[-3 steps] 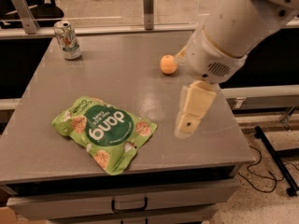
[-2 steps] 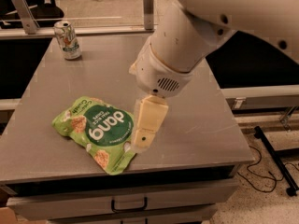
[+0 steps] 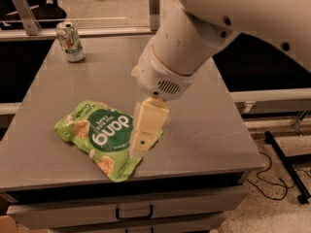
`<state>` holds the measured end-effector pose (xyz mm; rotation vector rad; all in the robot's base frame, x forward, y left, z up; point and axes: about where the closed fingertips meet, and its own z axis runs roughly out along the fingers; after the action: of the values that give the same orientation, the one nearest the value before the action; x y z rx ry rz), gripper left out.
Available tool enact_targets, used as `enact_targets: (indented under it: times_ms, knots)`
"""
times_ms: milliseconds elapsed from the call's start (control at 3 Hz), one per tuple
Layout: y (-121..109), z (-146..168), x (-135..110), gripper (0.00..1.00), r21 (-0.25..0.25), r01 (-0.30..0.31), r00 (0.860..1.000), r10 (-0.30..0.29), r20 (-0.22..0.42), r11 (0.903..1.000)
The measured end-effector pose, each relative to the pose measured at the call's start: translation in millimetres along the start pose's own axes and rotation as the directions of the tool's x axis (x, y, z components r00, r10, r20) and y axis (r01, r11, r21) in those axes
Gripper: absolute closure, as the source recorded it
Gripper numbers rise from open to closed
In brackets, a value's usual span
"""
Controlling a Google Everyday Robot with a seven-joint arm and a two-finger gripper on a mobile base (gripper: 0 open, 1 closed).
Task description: Move green rice chip bag near orange
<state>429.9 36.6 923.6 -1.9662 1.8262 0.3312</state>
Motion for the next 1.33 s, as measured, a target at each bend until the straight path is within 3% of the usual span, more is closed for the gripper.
enact_targets:
  times_ms: [333, 667, 1000, 1333]
  knots:
    - [-5, 36, -27, 0.00, -0.027, -0.049, 0.997, 0.050, 0.053, 0.9984]
    - [-16, 77, -54, 0.00, -0.044, -0.133, 0.985, 0.137, 0.103, 0.9902]
    - [-21, 112, -68, 0.00, -0.060, -0.223, 0.965, 0.228, 0.125, 0.9731]
    - [-24, 130, -62, 0.18, -0.033, -0.320, 0.938, 0.322, 0.125, 0.9467]
